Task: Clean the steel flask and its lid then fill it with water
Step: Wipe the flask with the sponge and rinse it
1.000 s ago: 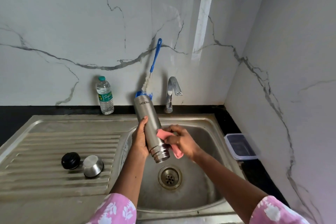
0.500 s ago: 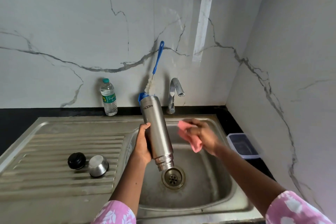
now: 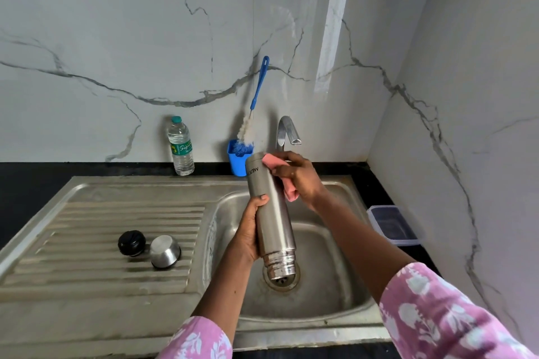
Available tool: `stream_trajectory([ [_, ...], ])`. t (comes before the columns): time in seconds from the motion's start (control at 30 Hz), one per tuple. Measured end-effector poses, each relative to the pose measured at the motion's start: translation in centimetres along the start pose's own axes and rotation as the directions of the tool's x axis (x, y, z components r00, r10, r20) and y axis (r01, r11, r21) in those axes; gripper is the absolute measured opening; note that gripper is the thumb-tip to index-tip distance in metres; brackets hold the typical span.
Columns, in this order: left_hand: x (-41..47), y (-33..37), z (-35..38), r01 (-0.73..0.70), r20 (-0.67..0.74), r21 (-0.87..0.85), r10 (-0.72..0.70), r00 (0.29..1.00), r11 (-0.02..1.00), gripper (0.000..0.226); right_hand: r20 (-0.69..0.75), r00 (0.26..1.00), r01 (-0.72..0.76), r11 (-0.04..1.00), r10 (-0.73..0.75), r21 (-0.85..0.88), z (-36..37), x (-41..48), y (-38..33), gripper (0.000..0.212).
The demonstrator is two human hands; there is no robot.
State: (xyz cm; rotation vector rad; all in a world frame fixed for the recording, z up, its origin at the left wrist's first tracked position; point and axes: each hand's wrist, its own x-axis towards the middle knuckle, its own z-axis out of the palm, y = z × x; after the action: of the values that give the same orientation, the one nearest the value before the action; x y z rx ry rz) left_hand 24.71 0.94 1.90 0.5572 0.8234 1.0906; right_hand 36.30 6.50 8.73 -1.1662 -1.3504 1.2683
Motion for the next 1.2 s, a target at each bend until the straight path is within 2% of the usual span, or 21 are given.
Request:
stream_trajectory([
  [0.13,0.5,0.7,-0.2,-0.086,0.037,-0.120,0.091,0.995,0.989,0.040,0.067,0.997,-0.035,0.999,0.036,-0.015,0.8,-2.3,1.4,0.033],
  [0.23,0.8,1.2,-0.1,-0.048,0.032,-0.119,0.052,0.998,0.992,0.039,0.037,0.997,-0.067,0.998,0.068,-0.012,0.5,-3.2,2.3,0.036],
  [0.33,0.8,1.8,-0.2,-0.011,-0.015,-0.106,0.010,1.000,0.994,0.043,0.078,0.992,-0.098,0.994,0.101,-0.046,0.0,-4.2,2.6,0.030],
  [0.47,1.2,1.5,-0.5,0.020,-0.089,-0.104,-0.029,0.996,0.994,0.046,0.105,0.987,-0.108,0.989,0.119,-0.101,-1.2,-5.7,3.9,0.035],
  [0.63,1.8,0.9,-1.1,-0.015,-0.179,-0.095,-0.002,0.984,0.995,0.034,0.192,0.959,-0.208,0.978,0.208,-0.025,-3.2,-8.0,6.2,0.035],
  [0.7,1.8,0.9,-1.1,0.021,-0.189,-0.049,-0.029,0.981,0.999,0.031,0.284,0.921,-0.242,0.963,0.266,-0.117,-4.7,-8.4,6.3,0.034],
  [0.77,1.8,1.0,-1.0,0.052,-0.186,-0.022,-0.055,0.981,0.998,0.037,0.335,0.889,-0.250,0.944,0.313,-0.216,-6.1,-8.1,5.9,0.036],
  [0.8,1.7,1.1,-1.0,0.053,-0.173,-0.028,-0.057,0.983,0.998,0.045,0.324,0.891,-0.263,0.944,0.317,-0.199,-6.7,-7.7,5.6,0.037],
  [0.87,1.8,0.9,-0.8,0.024,-0.113,-0.043,-0.028,0.993,0.999,0.055,0.232,0.930,-0.282,0.959,0.284,-0.040,-7.3,-6.6,4.6,0.033],
  [0.93,1.7,0.8,-0.3,-0.026,-0.061,-0.055,0.023,0.998,0.998,0.048,0.091,0.973,-0.220,0.969,0.210,0.115,-7.2,-5.3,3.0,0.030],
  [1.0,1.4,0.5,0.3,-0.022,-0.034,-0.070,0.020,0.999,0.997,0.039,-0.029,0.992,-0.122,0.986,0.126,0.115,-6.7,-3.7,1.4,0.043],
  [1.07,1.1,0.0,0.6,0.020,-0.031,-0.069,-0.022,0.999,0.997,0.040,-0.095,0.993,-0.063,0.994,0.072,0.089,-5.9,-2.1,0.1,0.044],
  [1.2,0.4,-1.2,1.4,0.096,-0.017,-0.009,-0.096,0.995,0.995,0.066,-0.132,0.991,-0.008,0.999,0.014,0.040,-4.4,0.1,-0.9,0.036],
])
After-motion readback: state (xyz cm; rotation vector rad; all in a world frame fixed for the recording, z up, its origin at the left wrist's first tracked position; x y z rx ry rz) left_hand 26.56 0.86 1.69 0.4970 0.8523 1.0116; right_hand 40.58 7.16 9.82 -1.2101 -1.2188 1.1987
